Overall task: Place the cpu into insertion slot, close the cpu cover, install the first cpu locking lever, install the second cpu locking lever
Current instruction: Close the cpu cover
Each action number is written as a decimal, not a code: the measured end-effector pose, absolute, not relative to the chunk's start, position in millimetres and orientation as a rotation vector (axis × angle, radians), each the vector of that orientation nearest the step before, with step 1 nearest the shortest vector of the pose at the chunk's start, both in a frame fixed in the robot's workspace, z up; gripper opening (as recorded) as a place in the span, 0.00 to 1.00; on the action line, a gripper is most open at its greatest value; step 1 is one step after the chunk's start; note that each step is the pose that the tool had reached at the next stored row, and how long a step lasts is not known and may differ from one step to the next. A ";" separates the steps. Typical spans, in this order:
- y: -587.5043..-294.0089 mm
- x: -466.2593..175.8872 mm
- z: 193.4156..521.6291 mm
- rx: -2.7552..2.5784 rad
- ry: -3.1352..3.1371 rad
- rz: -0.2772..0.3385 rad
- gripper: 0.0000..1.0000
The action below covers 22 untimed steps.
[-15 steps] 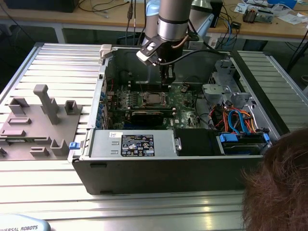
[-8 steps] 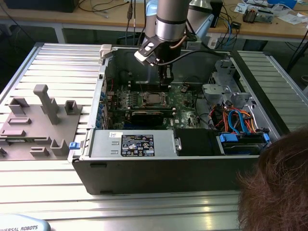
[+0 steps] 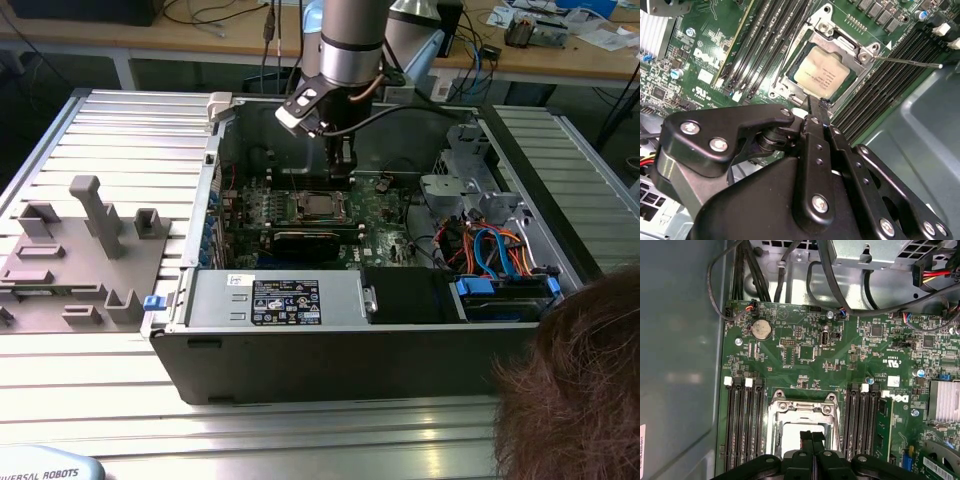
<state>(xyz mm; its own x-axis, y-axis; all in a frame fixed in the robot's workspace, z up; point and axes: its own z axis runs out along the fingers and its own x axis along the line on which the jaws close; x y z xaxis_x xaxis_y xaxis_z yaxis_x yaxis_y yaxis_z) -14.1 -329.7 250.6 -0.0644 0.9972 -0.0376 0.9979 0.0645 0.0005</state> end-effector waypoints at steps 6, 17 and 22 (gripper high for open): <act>-329.8 -14.6 250.4 2.135 2.278 -0.045 0.11; -329.7 -16.5 248.9 2.138 2.281 -0.051 0.11; -329.7 -17.6 247.5 2.138 2.281 -0.051 0.11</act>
